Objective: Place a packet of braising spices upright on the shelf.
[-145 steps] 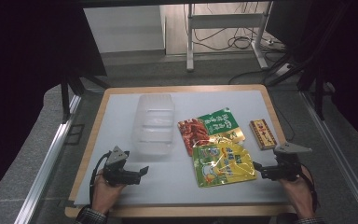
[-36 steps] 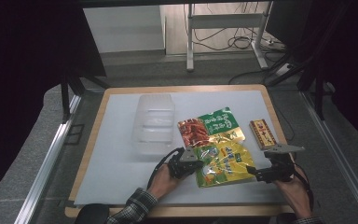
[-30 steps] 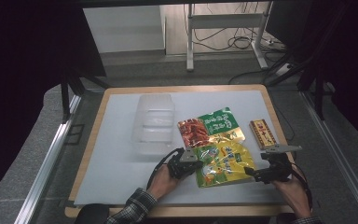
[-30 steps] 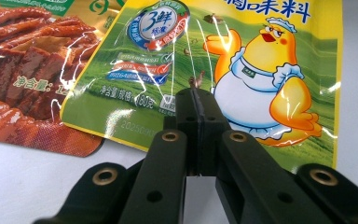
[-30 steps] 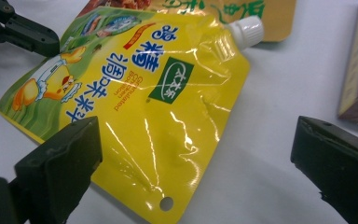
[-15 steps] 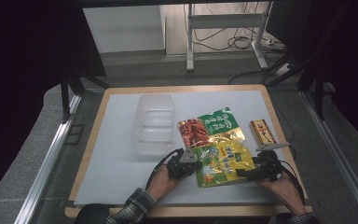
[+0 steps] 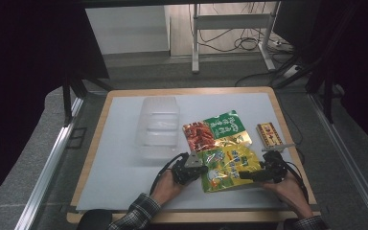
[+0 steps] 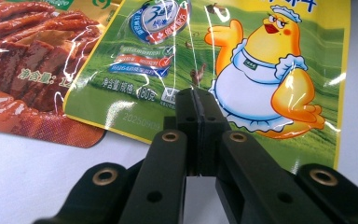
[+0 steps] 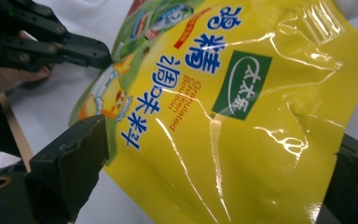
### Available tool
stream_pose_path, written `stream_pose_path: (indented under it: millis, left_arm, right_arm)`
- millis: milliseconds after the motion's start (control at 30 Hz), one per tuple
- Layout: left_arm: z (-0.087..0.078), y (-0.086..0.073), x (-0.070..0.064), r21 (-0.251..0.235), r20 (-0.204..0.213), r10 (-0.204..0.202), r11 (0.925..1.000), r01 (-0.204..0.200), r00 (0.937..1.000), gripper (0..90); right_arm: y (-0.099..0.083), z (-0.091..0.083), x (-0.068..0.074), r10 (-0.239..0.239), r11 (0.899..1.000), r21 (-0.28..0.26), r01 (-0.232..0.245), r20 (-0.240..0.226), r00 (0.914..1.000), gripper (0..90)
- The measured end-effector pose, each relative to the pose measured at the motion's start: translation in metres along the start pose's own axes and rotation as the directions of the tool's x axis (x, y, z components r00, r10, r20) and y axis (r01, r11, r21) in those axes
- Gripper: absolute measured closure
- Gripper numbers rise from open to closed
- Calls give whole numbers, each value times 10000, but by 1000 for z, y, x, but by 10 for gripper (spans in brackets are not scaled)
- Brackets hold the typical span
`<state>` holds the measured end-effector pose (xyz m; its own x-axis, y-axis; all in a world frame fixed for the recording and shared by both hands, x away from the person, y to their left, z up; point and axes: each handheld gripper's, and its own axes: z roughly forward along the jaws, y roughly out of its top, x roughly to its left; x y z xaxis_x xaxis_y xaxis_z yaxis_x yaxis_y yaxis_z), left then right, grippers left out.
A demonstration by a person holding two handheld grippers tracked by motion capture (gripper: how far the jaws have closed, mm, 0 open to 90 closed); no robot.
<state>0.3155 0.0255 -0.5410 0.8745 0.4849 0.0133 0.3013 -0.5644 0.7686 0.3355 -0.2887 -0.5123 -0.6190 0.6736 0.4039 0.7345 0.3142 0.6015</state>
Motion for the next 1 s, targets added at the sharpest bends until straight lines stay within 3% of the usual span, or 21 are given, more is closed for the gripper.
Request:
stream_pose_path:
  millis: [133, 167, 300, 367, 400, 533, 567, 700, 800, 1000]
  left_arm:
    - [0, 0, 0, -28, 13, -89, 10000, 89, 10000, 900]
    - [0, 0, 0, -64, 6, -127, 9999, 127, 9999, 900]
    - [0, 0, 0, 4, -26, 10, 10000, -10, 10000, 900]
    - [0, 0, 0, 8, -41, 26, 10000, -26, 10000, 900]
    - [0, 0, 0, 4, -55, 39, 10000, -39, 10000, 900]
    - [0, 0, 0, -107, 9, -106, 9999, 106, 9999, 899]
    - [-1, -1, 1, -118, 39, -164, 9998, 164, 9999, 898]
    - [-2, -1, 0, -335, -13, -510, 9981, 510, 9987, 878]
    - [-4, -1, 0, -204, -164, -379, 9991, 375, 9991, 866]
    - [-17, 1, 2, -513, -288, -790, 9957, 774, 9965, 788]
  right_arm:
    - [2, -2, 2, 66, 9998, -200, -63, 147, 9999, 140]
    - [3, -4, 3, 35, 9993, -372, -23, 301, 9995, 232]
    - [3, -10, 0, 56, 9979, -642, -22, 528, 9986, 401]
    - [3, -12, -1, 122, 9970, -769, -83, 508, 9986, 435]
    - [3, -15, -2, 106, 9944, -1059, -50, 521, 9986, 526]
    - [3, -18, -1, -119, 9914, -1294, 215, 746, 9971, 608]
    - [4, -20, 1, -123, 9882, -1511, 242, 795, 9968, 665]
    - [6, -22, 0, 384, 9866, -1610, -278, 631, 9973, 714]
    - [7, -22, -1, 628, 9860, -1581, -535, 548, 9965, 755]
    - [9, -24, 7, 303, 9849, -1725, -180, 688, 9972, 854]
